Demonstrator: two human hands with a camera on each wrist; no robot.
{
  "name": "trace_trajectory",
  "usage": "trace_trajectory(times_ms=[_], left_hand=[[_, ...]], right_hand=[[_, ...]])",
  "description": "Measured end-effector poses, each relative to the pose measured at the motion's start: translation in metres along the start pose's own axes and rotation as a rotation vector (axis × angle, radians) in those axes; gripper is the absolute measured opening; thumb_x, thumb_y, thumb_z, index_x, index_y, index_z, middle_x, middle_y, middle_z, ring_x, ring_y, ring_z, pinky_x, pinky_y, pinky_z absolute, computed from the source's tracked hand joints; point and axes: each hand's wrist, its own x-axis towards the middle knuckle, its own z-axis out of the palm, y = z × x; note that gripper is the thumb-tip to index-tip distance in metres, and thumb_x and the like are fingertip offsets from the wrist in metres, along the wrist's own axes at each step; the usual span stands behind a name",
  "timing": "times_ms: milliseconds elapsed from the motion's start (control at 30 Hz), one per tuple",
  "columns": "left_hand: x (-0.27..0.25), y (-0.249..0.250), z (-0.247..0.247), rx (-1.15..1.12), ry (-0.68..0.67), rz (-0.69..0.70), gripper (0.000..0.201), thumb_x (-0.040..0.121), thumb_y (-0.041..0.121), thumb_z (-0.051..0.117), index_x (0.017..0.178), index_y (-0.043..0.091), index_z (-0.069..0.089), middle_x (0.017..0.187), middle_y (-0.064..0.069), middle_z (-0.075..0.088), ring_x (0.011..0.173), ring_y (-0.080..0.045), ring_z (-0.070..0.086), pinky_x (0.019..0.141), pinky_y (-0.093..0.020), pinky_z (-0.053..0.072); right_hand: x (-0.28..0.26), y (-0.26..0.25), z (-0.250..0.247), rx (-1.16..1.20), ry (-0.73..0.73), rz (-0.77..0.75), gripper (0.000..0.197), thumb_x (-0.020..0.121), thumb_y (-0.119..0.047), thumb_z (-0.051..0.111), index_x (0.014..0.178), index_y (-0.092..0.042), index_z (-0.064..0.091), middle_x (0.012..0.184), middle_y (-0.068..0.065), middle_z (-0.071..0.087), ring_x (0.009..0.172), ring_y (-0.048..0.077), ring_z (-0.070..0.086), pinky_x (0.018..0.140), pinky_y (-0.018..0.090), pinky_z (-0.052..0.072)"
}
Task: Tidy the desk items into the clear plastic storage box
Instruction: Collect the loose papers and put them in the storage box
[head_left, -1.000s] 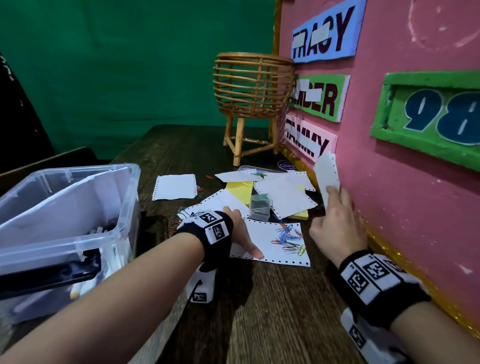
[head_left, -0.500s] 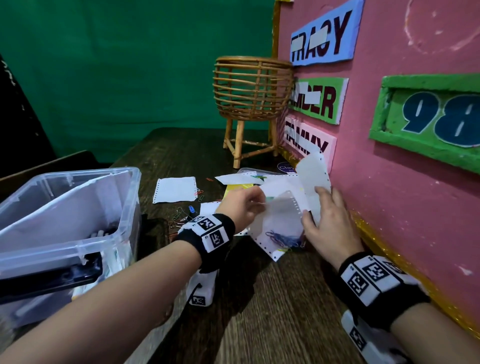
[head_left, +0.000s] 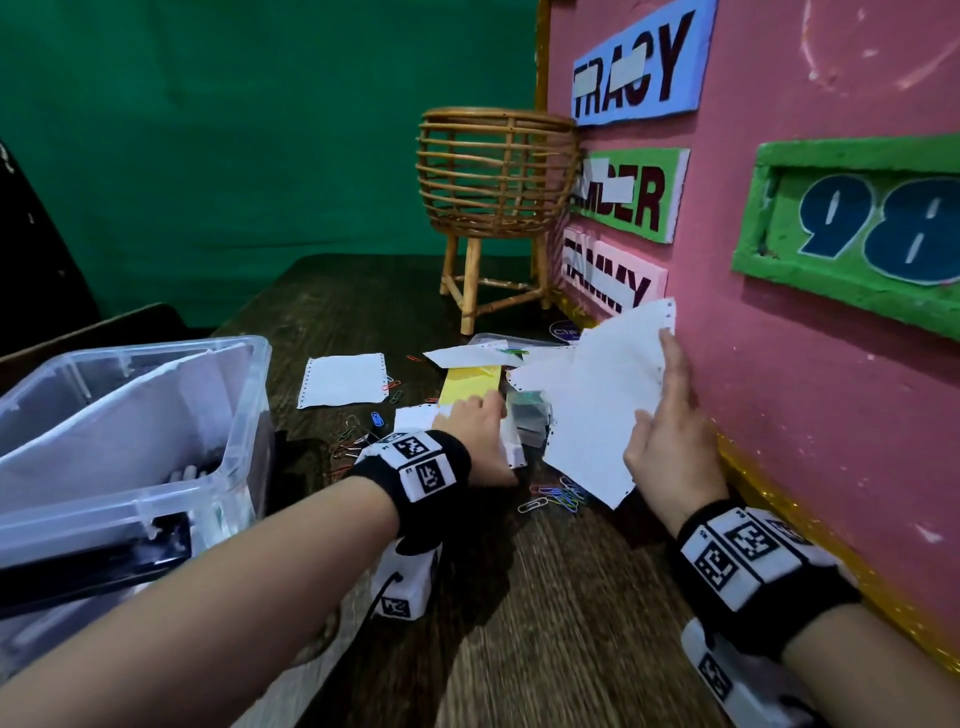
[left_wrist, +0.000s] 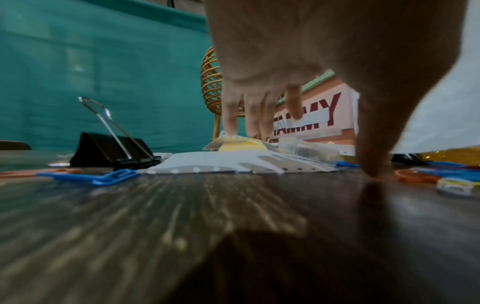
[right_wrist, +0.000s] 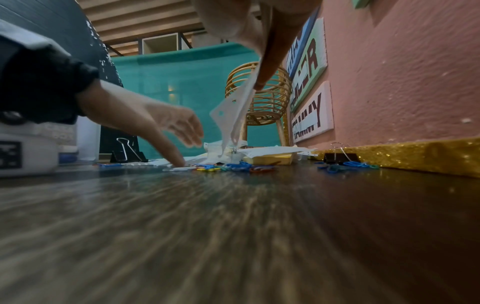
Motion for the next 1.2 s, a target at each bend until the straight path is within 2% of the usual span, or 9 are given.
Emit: trace_trajectory(times_ms=[100,200,267,433,533,633,733,900,1200], left_hand=[[0.005,-0.002,-0.001,0.024,-0.223,-0.116,0.09,0.071,0.056,0.07,0.136,0.009,0.029,0.136,-0.012,0.046,0.124,-0.029,0.048,0.099,-0.038,0.043],[0.006,-0.002,-0.004,0.091,-0.265,-0.131,0.073,0.082,0.056,0.057,0.129,0.003,0.043,0.133,-0.014,0.049,0.122,-0.029,0.05,0.098,-0.035,0.043],[0.01,-0.003,-0.003,0.091,-0.241,-0.151,0.056,0.085,0.045,0.057,0.122,0.003,0.05,0.128,-0.015,0.055,0.117,-0.029,0.053,0.097,-0.035,0.045],[0.014,-0.008,-0.005,0.1,-0.271,-0.158,0.052,0.083,0.04,0.059,0.121,0.005,0.052,0.121,-0.014,0.059,0.111,-0.028,0.056,0.093,-0.036,0.046],[0.013,-0.011,-0.006,0.038,-0.235,-0.163,0.07,0.067,0.06,0.067,0.115,0.011,0.055,0.102,-0.006,0.059,0.091,-0.023,0.054,0.081,-0.033,0.049],[0.015,-0.011,-0.006,0.051,-0.196,-0.167,0.076,0.065,0.062,0.069,0.118,0.009,0.052,0.107,-0.007,0.06,0.095,-0.023,0.057,0.074,-0.029,0.045],[0.019,-0.009,-0.006,0.089,-0.185,-0.159,0.067,0.075,0.054,0.065,0.12,0.007,0.051,0.118,-0.009,0.061,0.103,-0.025,0.058,0.078,-0.03,0.045],[0.03,-0.013,-0.004,0.108,-0.215,-0.141,0.051,0.079,0.046,0.063,0.109,0.004,0.06,0.112,-0.013,0.064,0.103,-0.027,0.061,0.084,-0.032,0.049],[0.032,-0.027,0.003,0.196,-0.255,-0.2,0.079,0.049,0.084,0.058,0.092,0.018,0.059,0.101,-0.006,0.066,0.093,-0.027,0.063,0.081,-0.035,0.052]], right_hand=[[0.001,0.002,0.001,-0.042,0.022,-0.016,0.086,0.082,0.014,0.042,0.148,-0.031,0.01,0.126,0.02,0.05,0.096,0.038,0.057,0.075,0.03,0.042],[0.004,0.007,0.004,-0.09,-0.014,-0.012,0.067,0.076,0.019,0.04,0.133,-0.014,0.05,0.119,0.019,0.046,0.103,0.039,0.053,0.087,0.038,0.047],[0.005,0.008,0.004,-0.135,-0.019,-0.001,0.054,0.075,0.018,0.042,0.119,-0.006,0.061,0.117,0.019,0.047,0.099,0.04,0.055,0.087,0.044,0.049],[0.003,0.004,0.0,-0.23,-0.017,0.059,0.052,0.081,0.005,0.046,0.131,-0.009,0.048,0.122,0.014,0.042,0.097,0.037,0.054,0.079,0.037,0.046],[0.004,0.006,0.002,-0.273,-0.014,0.094,0.058,0.08,-0.002,0.05,0.137,-0.005,0.037,0.128,0.016,0.039,0.108,0.038,0.05,0.089,0.04,0.044],[0.004,0.007,0.003,-0.299,-0.05,0.139,0.067,0.079,-0.007,0.053,0.141,-0.002,0.028,0.138,0.017,0.033,0.123,0.037,0.042,0.102,0.042,0.037],[0.004,0.007,0.004,-0.3,-0.069,0.126,0.068,0.08,-0.007,0.054,0.141,-0.003,0.026,0.141,0.016,0.03,0.126,0.035,0.041,0.105,0.041,0.035],[0.004,0.007,0.005,-0.308,-0.089,0.116,0.068,0.08,-0.008,0.053,0.142,-0.004,0.024,0.141,0.015,0.029,0.125,0.034,0.042,0.104,0.039,0.034],[0.004,0.006,0.005,-0.325,-0.121,0.143,0.072,0.082,-0.011,0.052,0.145,-0.002,0.018,0.144,0.017,0.029,0.128,0.034,0.039,0.107,0.038,0.032]])
